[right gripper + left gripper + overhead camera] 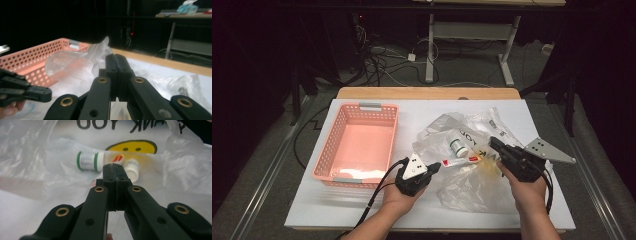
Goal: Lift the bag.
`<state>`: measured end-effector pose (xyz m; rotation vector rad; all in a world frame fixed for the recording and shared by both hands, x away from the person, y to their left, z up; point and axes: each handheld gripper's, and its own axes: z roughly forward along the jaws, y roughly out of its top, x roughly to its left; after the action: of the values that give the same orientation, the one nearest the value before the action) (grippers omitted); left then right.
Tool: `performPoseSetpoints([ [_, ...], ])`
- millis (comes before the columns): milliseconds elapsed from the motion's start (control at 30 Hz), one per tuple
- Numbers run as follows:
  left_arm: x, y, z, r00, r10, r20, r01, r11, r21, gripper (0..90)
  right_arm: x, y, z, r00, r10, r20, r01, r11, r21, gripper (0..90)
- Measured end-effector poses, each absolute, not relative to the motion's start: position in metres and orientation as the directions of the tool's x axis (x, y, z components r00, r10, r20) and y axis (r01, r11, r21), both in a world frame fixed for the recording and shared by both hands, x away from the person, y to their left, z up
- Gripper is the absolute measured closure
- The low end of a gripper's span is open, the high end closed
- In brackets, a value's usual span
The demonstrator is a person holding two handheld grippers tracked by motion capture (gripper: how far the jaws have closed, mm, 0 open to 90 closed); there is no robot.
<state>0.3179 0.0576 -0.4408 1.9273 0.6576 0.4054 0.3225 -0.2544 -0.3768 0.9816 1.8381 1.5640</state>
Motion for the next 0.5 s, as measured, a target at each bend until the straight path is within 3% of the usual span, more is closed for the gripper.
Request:
performPoseSetpoints([
  [500,0.333,0.072,-0.406,0.758,0.651,-0.024,0.183,-0.177,0.967,89.0,0.342,-0.252,-0.348,-0.546,0.837,0.035,0.088,0.016,0.996,90.0],
])
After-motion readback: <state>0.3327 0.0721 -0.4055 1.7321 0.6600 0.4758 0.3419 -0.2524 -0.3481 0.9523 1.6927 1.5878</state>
